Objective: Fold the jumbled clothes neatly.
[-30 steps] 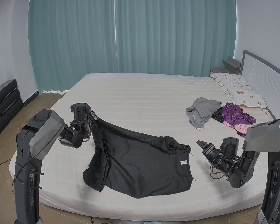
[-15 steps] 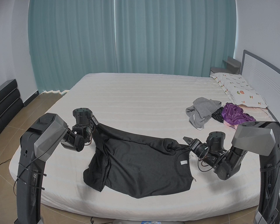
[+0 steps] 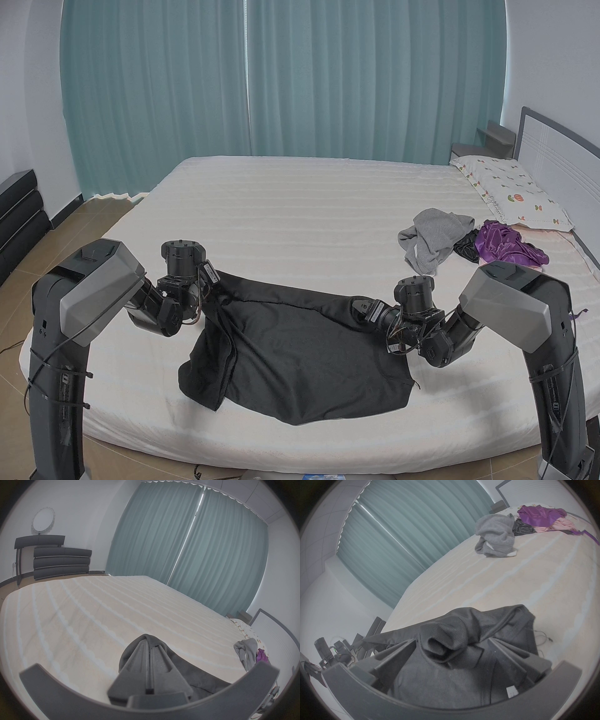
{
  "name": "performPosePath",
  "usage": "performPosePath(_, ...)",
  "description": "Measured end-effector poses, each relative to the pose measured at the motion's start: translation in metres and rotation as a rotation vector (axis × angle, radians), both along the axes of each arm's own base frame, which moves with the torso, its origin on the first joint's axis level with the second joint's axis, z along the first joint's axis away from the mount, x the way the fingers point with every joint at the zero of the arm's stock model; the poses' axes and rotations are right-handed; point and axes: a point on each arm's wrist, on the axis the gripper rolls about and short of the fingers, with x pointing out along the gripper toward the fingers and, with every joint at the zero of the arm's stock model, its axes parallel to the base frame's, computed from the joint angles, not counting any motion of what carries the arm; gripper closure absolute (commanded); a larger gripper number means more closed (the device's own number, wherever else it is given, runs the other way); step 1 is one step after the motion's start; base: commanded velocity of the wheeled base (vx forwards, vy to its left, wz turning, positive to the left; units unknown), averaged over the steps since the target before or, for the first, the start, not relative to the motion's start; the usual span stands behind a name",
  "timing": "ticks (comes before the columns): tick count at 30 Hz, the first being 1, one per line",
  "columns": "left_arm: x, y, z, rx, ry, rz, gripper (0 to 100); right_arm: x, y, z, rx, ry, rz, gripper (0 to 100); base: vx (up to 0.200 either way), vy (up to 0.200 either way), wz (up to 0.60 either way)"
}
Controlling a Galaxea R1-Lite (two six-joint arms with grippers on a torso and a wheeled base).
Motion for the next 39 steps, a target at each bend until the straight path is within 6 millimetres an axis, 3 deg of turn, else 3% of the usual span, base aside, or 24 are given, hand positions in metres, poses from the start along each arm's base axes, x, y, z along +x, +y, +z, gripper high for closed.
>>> performPosePath(9,-0.010,0.000,0.000,0.008,0.022,0.001,100,0.019,0.006,-0.009,-0.033,-0.024,0.031,100,0.000,0.000,0.00)
performPosePath(13,-0.010,0.001,0.000,0.009,0.022,0.004,100,0.029,0.006,-0.004,-0.024,-0.065,0.013,100,0.000,0.000,0.00)
performPosePath(16,-0.010,0.001,0.001,0.009,0.017,0.006,100,0.040,0.004,0.006,-0.018,-0.117,-0.022,100,0.000,0.000,0.00)
performPosePath(26,0.001,0.002,0.004,-0.007,-0.094,0.011,100,0.086,-0.009,0.067,-0.026,-0.362,-0.150,100,0.000,0.000,0.00)
performPosePath(30,0.008,0.003,-0.002,-0.009,-0.114,0.015,100,0.096,-0.015,0.063,-0.076,-0.391,-0.199,100,0.000,0.000,0.00)
performPosePath(31,0.010,0.003,-0.005,-0.009,-0.116,0.016,0,0.098,-0.016,0.056,-0.100,-0.388,-0.209,100,0.000,0.000,0.00)
performPosePath(32,0.011,0.003,-0.008,-0.008,-0.115,0.016,0,0.099,-0.017,0.048,-0.127,-0.380,-0.216,0,0.000,0.000,0.00)
performPosePath(39,0.017,0.003,-0.035,-0.002,-0.084,0.015,0,0.101,-0.018,0.007,-0.193,-0.329,-0.223,0,0.000,0.000,0.00)
